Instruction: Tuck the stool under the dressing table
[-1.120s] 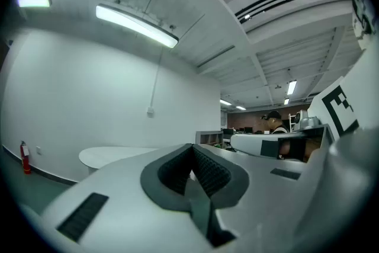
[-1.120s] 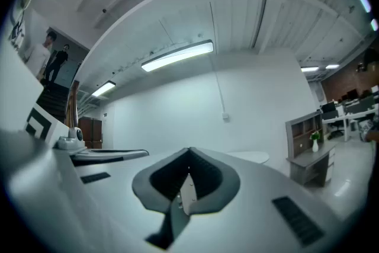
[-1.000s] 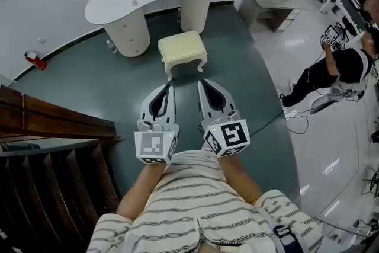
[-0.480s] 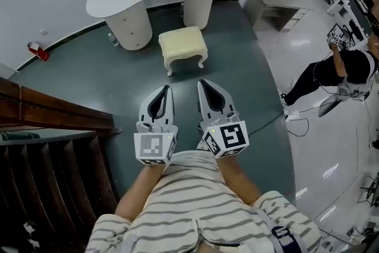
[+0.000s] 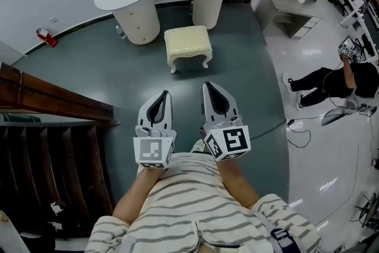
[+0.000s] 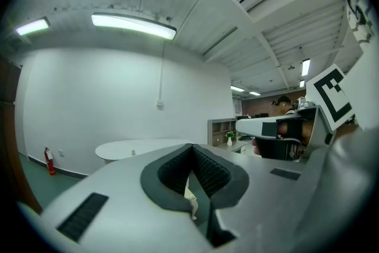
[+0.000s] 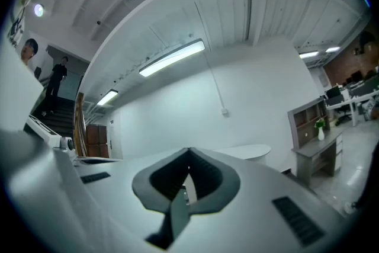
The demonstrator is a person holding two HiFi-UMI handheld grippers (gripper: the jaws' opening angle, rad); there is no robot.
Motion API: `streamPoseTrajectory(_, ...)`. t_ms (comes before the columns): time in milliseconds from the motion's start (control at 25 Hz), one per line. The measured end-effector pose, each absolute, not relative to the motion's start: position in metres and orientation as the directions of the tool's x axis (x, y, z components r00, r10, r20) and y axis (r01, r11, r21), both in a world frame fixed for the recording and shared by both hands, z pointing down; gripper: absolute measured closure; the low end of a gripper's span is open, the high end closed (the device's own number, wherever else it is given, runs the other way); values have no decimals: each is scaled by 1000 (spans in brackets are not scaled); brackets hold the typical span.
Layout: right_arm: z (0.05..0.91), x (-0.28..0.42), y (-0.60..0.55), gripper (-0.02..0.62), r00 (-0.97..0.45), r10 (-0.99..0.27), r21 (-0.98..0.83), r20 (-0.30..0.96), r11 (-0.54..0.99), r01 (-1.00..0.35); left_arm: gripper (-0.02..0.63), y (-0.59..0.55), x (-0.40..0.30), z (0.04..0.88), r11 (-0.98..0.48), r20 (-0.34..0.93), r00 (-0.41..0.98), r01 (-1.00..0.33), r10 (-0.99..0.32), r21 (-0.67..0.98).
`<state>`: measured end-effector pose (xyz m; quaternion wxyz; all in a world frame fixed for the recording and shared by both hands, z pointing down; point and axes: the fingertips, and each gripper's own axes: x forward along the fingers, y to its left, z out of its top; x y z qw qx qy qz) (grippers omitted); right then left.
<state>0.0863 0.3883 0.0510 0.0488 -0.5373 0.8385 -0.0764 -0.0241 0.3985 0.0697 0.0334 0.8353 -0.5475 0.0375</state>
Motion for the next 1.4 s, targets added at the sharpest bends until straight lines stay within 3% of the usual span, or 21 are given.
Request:
streamPoseTrajectory(360, 67, 68, 340, 583, -416, -909, -180, 34, 404, -897, 600, 350, -50, 86, -376, 107, 378, -926, -920, 39)
streamPoseTrajectory(680, 58, 36, 263, 582, -370, -928, -100, 38, 365, -926, 600, 249, -79, 75, -432, 32, 435, -899, -900, 74)
streamPoseTrajectory(1400, 51, -45, 133, 582, -139, -990, -65, 29, 137, -988, 600, 105, -150, 66, -606, -8, 608, -790, -794, 95)
